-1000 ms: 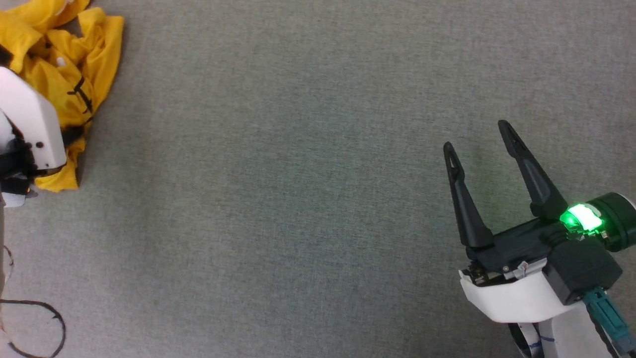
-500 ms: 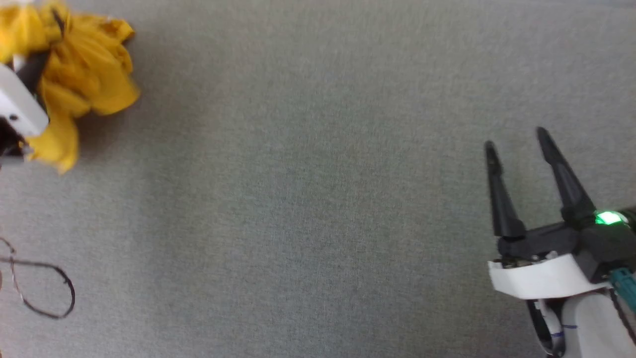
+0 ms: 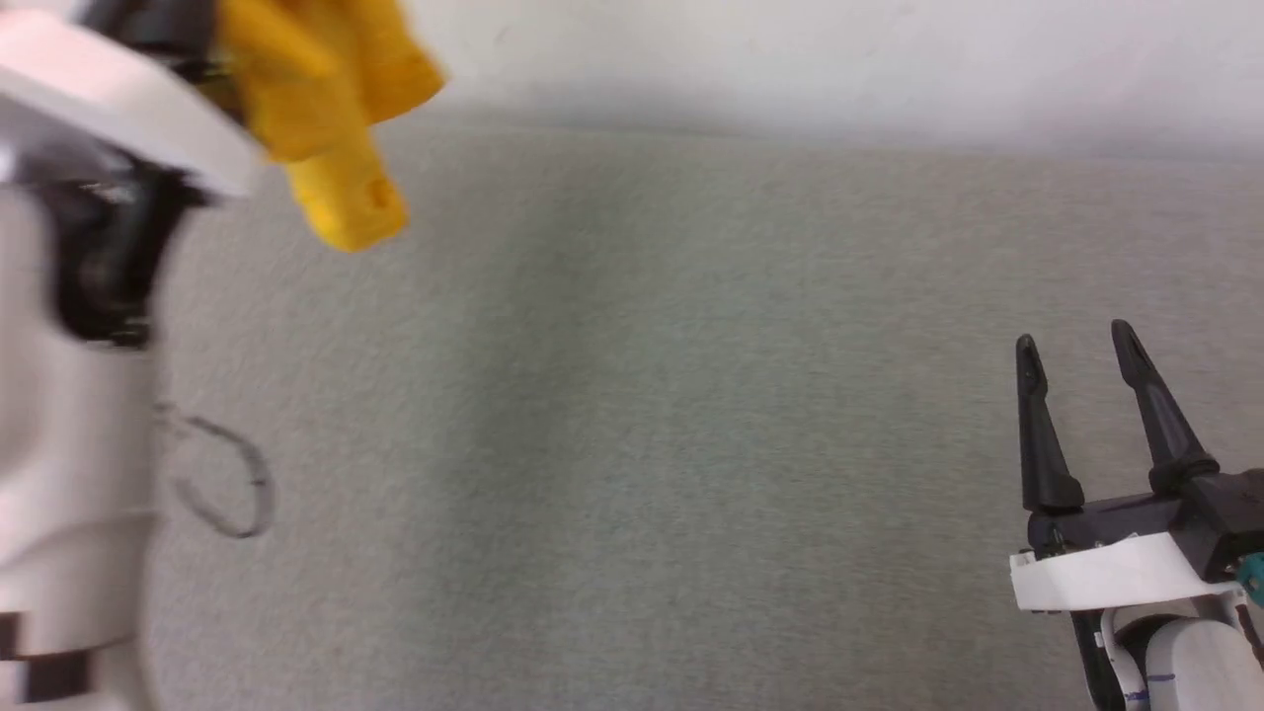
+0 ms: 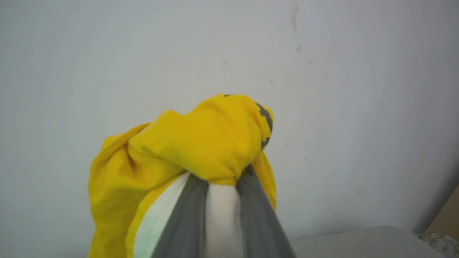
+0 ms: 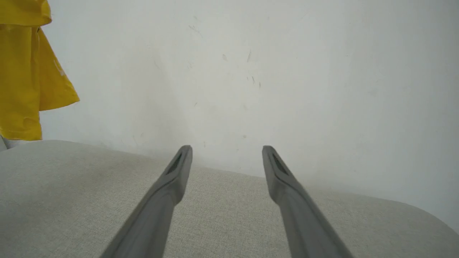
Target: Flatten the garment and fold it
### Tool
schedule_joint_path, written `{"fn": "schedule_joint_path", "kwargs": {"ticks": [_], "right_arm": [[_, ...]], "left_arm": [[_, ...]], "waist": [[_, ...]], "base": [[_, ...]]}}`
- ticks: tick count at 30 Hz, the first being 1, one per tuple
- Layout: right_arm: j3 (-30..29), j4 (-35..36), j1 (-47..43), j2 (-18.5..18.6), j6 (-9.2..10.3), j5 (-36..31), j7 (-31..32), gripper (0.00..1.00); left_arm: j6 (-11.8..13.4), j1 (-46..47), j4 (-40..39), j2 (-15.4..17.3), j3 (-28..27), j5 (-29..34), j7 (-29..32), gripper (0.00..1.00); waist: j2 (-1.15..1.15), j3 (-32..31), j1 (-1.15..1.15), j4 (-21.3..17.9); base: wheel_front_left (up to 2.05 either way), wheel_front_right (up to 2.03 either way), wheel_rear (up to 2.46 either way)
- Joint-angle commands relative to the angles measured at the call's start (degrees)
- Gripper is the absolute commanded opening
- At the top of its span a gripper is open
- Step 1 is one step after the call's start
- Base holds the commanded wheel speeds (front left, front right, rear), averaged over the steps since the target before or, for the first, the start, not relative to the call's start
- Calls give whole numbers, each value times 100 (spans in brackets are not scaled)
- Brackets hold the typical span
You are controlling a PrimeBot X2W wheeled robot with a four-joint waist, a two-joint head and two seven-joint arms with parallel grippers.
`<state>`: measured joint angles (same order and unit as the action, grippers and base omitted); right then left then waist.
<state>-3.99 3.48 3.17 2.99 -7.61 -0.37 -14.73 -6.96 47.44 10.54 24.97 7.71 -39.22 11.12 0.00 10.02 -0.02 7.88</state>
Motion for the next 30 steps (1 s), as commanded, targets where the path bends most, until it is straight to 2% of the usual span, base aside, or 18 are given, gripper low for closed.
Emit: {"fn": "schedule_joint_path", "kwargs": {"ticks": [1,6,11,17,21,22,23,30], "right_arm": [[13,-14,-53,-10,12,35,-27,100],[-4,35,-80,-11,12,57,-27,100],[19,-22,-80,-11,12,55,-27,100],[105,-264,-27,-11,12,87,-27,100],[210,-461,-26,-11,12,198,-27,100],[232,-502,-16,-11,12,181,-27,100],[246,-537,-7,-11,12,180,-27,100],[246,-727,-88,-11,12,126,-27,100]], "left_arm": [[56,12,-202,-266,118,-9,-114,0],[179,-301,-652,-968,785,209,-289,0],[79,-1134,-193,-1627,2036,363,-150,0],[17,-2067,1000,-1977,3141,550,-249,0],[-8,-2255,1565,-2052,3601,712,-391,0],[-13,-2265,1660,-2066,3669,723,-437,95],[-16,-2263,1743,-2079,3706,716,-487,100],[-32,-1979,1758,-2074,3722,750,-994,100]], "waist": [[0,-378,2,-479],[0,-389,2,-930],[0,-314,2,-1412],[0,-159,2,-1928],[0,-50,2,-2031],[0,-43,2,-2035],[0,-44,2,-2030],[0,-288,2,-1743]], "base": [[0,0,0],[0,0,0],[0,0,0],[0,0,0],[0,0,0],[0,0,0],[0,0,0],[0,0,0]]}}
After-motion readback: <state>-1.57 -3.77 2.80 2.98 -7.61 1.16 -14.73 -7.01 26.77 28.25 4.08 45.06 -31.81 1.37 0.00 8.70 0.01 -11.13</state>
